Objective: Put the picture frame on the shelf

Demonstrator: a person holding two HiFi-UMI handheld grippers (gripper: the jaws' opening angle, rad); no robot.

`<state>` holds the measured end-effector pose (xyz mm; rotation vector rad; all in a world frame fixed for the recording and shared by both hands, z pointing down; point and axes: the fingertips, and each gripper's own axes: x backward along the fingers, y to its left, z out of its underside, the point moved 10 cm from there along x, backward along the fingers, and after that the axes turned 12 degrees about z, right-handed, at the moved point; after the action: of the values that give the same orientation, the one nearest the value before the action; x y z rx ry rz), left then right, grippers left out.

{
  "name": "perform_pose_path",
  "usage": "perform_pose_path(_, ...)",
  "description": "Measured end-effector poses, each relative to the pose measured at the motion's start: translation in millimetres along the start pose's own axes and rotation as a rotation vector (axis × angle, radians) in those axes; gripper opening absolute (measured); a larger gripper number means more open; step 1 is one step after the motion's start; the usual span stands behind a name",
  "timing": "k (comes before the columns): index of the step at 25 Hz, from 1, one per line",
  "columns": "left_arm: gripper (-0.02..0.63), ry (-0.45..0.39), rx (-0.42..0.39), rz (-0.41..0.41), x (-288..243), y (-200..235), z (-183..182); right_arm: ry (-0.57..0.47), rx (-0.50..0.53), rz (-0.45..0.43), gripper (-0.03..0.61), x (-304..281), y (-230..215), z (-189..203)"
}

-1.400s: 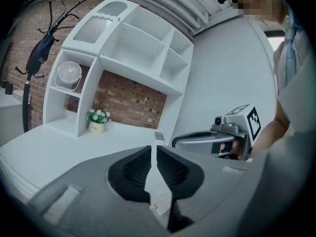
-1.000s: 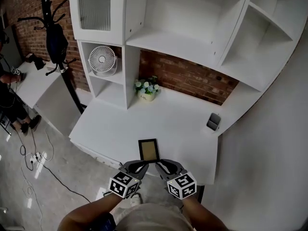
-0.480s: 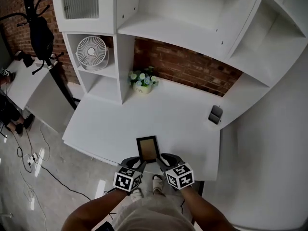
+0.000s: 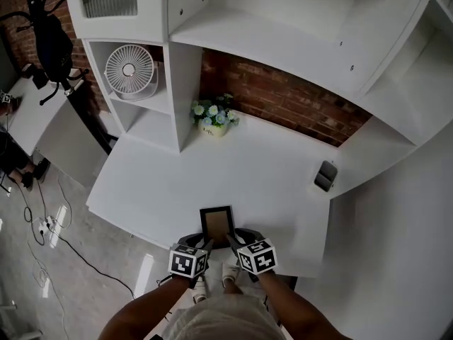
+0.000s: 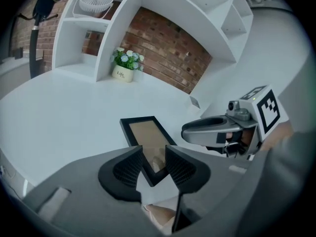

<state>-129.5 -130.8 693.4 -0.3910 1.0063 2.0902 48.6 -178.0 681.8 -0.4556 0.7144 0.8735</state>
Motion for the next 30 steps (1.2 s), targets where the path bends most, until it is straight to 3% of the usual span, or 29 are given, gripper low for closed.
perform_pose_path(13,0.133,0.071,0.07,-0.098,-23,19,-2,0.157,-0.056,0.011,0.141,-36,-16,14)
perform_pose_path(18,0.133,0.117,0.086,-0.123,-27,19,4,0.181,-0.053,0.002,0.141,-40,-14,16)
perform_pose_path(30,0.133,0.137,0.07,-0.177,-30,17,4,0.2,-0.051,0.031,0.115,-45,-10,20)
